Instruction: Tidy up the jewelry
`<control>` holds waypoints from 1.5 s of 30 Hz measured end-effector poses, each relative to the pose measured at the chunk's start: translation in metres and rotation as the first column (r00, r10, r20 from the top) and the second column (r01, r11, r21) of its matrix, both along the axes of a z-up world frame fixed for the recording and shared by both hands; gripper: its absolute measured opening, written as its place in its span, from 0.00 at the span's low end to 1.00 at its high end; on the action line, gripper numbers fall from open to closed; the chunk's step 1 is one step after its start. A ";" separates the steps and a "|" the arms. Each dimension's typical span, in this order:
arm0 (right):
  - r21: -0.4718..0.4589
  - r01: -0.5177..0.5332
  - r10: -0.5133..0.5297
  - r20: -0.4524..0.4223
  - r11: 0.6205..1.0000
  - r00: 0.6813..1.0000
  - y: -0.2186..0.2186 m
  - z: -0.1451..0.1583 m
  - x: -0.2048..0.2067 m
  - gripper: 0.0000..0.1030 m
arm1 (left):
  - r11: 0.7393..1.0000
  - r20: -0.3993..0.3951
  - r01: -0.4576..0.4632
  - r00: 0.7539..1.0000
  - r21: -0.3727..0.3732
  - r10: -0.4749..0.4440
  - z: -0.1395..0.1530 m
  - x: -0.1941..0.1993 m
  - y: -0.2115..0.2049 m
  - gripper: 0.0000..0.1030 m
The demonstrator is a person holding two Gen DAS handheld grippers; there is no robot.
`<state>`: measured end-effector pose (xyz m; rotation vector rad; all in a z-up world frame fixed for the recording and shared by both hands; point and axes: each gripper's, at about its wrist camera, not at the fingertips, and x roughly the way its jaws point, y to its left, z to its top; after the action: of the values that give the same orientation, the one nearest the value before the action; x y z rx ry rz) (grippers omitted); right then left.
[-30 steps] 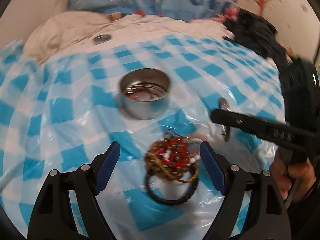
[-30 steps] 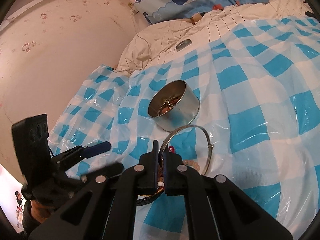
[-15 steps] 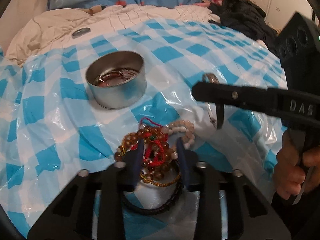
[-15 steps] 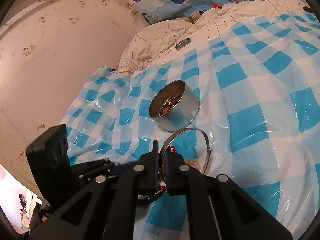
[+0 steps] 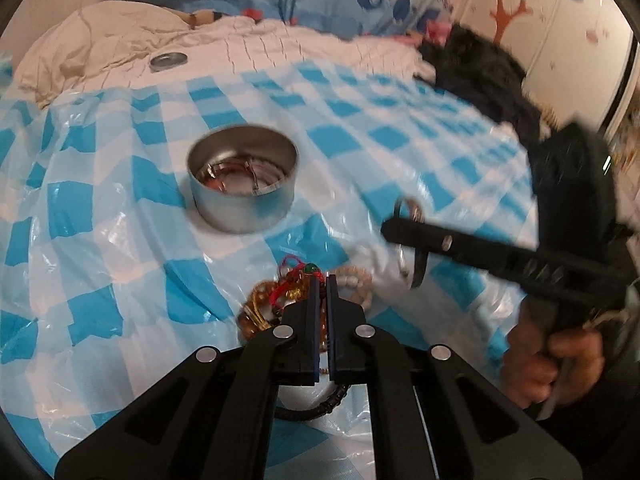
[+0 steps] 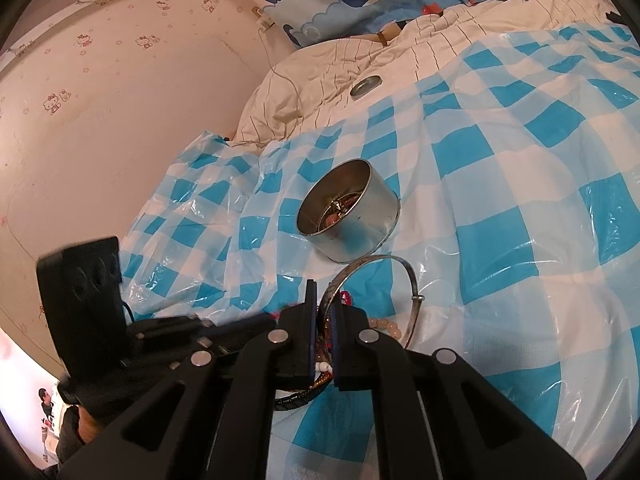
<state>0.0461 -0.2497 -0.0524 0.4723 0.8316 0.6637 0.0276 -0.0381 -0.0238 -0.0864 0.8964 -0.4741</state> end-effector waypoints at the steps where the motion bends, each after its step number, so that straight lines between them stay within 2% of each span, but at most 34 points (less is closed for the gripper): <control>1: 0.000 0.000 0.000 0.000 1.000 1.000 0.000 0.000 0.000 0.08 | 0.999 0.007 -0.012 1.000 -0.029 0.012 0.004 0.000 0.006 0.02; 6: 0.000 0.000 0.000 0.001 1.000 1.000 0.000 0.000 0.000 0.08 | 0.989 0.022 -0.036 0.999 -0.140 0.039 0.017 0.001 0.025 0.02; 9: 0.000 0.001 -0.001 0.000 1.000 1.000 0.000 0.000 0.000 0.08 | 0.983 0.026 -0.041 0.999 -0.180 0.047 0.021 0.001 0.030 0.02; 18: -0.006 -0.001 0.001 0.005 1.000 1.000 0.002 0.000 -0.001 0.08 | 0.974 0.036 -0.071 0.996 -0.214 0.080 0.027 0.013 0.035 0.02; 33: -0.032 -0.013 0.015 0.045 0.999 0.999 0.004 0.011 -0.002 0.08 | 0.963 0.034 -0.128 0.990 -0.238 0.140 0.023 0.080 0.010 0.02; 36: -0.041 -0.017 0.020 0.059 0.999 0.998 0.006 0.014 -0.003 0.08 | 0.968 0.005 -0.179 0.983 -0.175 0.183 0.011 0.102 0.005 0.02; 40: -0.054 -0.019 0.023 0.079 0.998 0.997 0.007 0.020 -0.001 0.08 | 0.967 -0.007 -0.255 0.967 0.010 0.255 -0.007 0.113 -0.004 0.04; 42: -0.059 -0.020 0.025 0.085 0.998 0.996 0.008 0.023 0.000 0.08 | 0.961 0.016 -0.270 0.963 0.063 0.270 -0.006 0.111 -0.006 0.06; 45: -0.066 -0.024 0.031 0.101 0.998 0.994 0.011 0.028 0.004 0.08 | 0.960 0.043 -0.263 0.965 0.090 0.261 -0.001 0.107 -0.005 0.13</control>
<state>0.0502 -0.2383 -0.0241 0.3663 0.7620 0.6787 0.1344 -0.0428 -0.0250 -0.1090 0.8616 -0.1846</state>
